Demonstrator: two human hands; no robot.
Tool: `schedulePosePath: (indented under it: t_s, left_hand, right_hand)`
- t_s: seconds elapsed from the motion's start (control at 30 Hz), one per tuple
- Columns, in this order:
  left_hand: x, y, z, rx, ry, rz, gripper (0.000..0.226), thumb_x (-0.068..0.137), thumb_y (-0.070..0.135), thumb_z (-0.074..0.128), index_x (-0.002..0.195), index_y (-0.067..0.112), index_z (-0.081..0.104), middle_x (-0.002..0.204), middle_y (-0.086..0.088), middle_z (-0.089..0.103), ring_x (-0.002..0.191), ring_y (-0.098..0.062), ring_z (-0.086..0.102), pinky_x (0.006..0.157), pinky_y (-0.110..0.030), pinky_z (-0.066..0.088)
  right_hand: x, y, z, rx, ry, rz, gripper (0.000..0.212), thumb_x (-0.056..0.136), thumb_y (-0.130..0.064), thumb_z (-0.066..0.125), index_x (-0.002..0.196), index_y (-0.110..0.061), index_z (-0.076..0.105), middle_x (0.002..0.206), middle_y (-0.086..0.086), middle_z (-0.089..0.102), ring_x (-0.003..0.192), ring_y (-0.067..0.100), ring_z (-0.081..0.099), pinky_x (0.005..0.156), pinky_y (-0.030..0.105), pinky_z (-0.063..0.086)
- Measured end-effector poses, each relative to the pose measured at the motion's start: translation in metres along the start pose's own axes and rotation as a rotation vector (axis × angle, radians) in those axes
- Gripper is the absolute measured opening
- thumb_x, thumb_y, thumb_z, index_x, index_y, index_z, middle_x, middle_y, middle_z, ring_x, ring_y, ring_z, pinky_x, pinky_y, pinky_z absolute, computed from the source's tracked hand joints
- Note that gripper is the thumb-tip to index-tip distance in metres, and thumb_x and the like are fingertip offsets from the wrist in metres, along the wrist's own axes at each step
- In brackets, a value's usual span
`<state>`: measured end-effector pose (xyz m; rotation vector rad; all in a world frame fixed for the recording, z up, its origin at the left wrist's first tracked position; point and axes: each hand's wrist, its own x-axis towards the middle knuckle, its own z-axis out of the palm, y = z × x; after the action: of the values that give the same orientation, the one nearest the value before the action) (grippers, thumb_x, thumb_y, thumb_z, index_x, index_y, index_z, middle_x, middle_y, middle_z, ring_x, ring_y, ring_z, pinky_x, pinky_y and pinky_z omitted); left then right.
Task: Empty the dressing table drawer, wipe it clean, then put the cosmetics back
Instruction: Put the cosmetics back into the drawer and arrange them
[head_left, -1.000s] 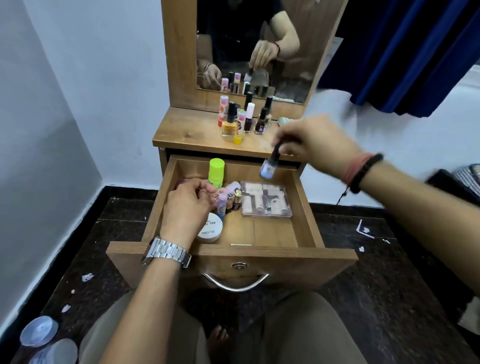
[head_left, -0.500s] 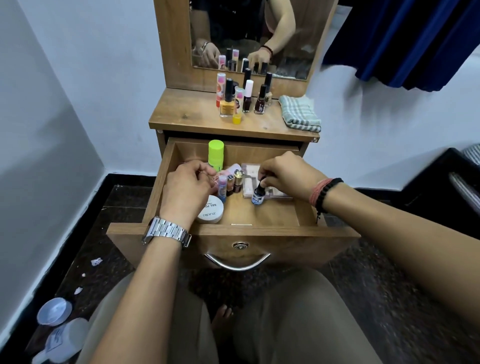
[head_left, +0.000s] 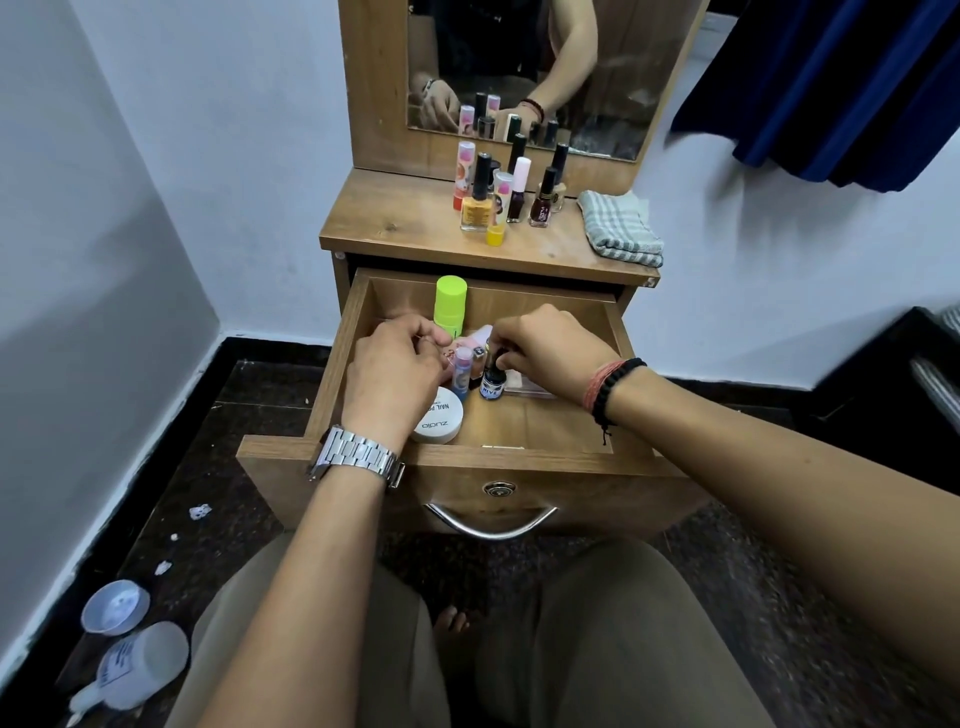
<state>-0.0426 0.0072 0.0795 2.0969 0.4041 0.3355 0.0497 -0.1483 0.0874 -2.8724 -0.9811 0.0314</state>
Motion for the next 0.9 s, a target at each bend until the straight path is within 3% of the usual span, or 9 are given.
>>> schedulePosePath:
  t_s: [0.2, 0.37, 0.5, 0.6, 0.73, 0.83, 0.9]
  left_hand:
    - [0.001, -0.001, 0.001, -0.036, -0.006, 0.002, 0.030, 0.091, 0.014, 0.050, 0.069, 0.030, 0.060, 0.075, 0.008, 0.070, 0.078, -0.020, 0.070, 0.077, -0.042, 0.056]
    - [0.002, -0.004, 0.002, -0.037, -0.023, 0.013, 0.029, 0.090, 0.014, 0.048, 0.070, 0.031, 0.060, 0.077, 0.006, 0.071, 0.081, -0.022, 0.071, 0.077, -0.044, 0.056]
    - [0.003, -0.006, 0.003, -0.066, -0.043, 0.003, 0.028, 0.091, 0.015, 0.048, 0.072, 0.031, 0.062, 0.080, 0.006, 0.071, 0.082, -0.022, 0.071, 0.077, -0.046, 0.057]
    - [0.004, -0.007, 0.003, -0.072, -0.042, 0.007, 0.029, 0.092, 0.015, 0.048, 0.073, 0.032, 0.061, 0.079, 0.003, 0.071, 0.080, -0.023, 0.071, 0.075, -0.046, 0.057]
    - [0.003, -0.007, 0.003, -0.078, -0.032, 0.011, 0.031, 0.090, 0.014, 0.047, 0.073, 0.034, 0.063, 0.077, 0.003, 0.071, 0.077, -0.023, 0.070, 0.074, -0.046, 0.056]
    - [0.005, -0.007, 0.002, -0.053, -0.030, 0.021, 0.026, 0.090, 0.013, 0.046, 0.080, 0.028, 0.065, 0.082, 0.004, 0.072, 0.078, -0.022, 0.069, 0.074, -0.044, 0.055]
    - [0.006, -0.008, 0.003, -0.054, -0.033, 0.018, 0.024, 0.091, 0.014, 0.046, 0.084, 0.026, 0.066, 0.082, 0.005, 0.072, 0.076, -0.020, 0.069, 0.072, -0.043, 0.055]
  right_hand:
    - [-0.002, 0.001, 0.004, -0.016, 0.044, -0.012, 0.019, 0.085, -0.026, 0.063, 0.099, -0.024, 0.050, 0.091, 0.007, 0.065, 0.087, 0.034, 0.061, 0.071, 0.039, 0.050]
    - [0.002, -0.004, -0.031, 0.039, 0.250, -0.039, 0.023, 0.086, -0.045, 0.062, 0.094, -0.025, 0.053, 0.086, -0.007, 0.063, 0.077, 0.014, 0.059, 0.068, 0.032, 0.051]
    - [0.036, 0.007, -0.072, 0.161, 0.477, -0.024, 0.005, 0.089, -0.023, 0.059, 0.093, -0.022, 0.062, 0.083, -0.008, 0.064, 0.078, 0.009, 0.060, 0.080, 0.034, 0.053]
    - [0.069, 0.019, -0.104, 0.190, 0.569, 0.050, 0.017, 0.090, -0.015, 0.055, 0.100, -0.021, 0.067, 0.091, -0.007, 0.067, 0.083, 0.008, 0.062, 0.083, 0.028, 0.053]
    - [0.109, 0.027, -0.135, 0.077, 0.462, 0.074, 0.020, 0.088, -0.016, 0.058, 0.101, -0.020, 0.072, 0.101, -0.001, 0.072, 0.099, 0.015, 0.065, 0.094, 0.031, 0.049]
    - [0.133, 0.026, -0.143, -0.026, 0.330, 0.073, 0.018, 0.086, -0.017, 0.064, 0.101, -0.017, 0.074, 0.102, 0.002, 0.072, 0.102, 0.017, 0.063, 0.093, 0.029, 0.049]
    - [0.147, 0.024, -0.143, -0.095, 0.224, 0.075, 0.017, 0.084, -0.021, 0.069, 0.100, -0.017, 0.074, 0.102, 0.004, 0.072, 0.102, 0.019, 0.062, 0.093, 0.036, 0.050]
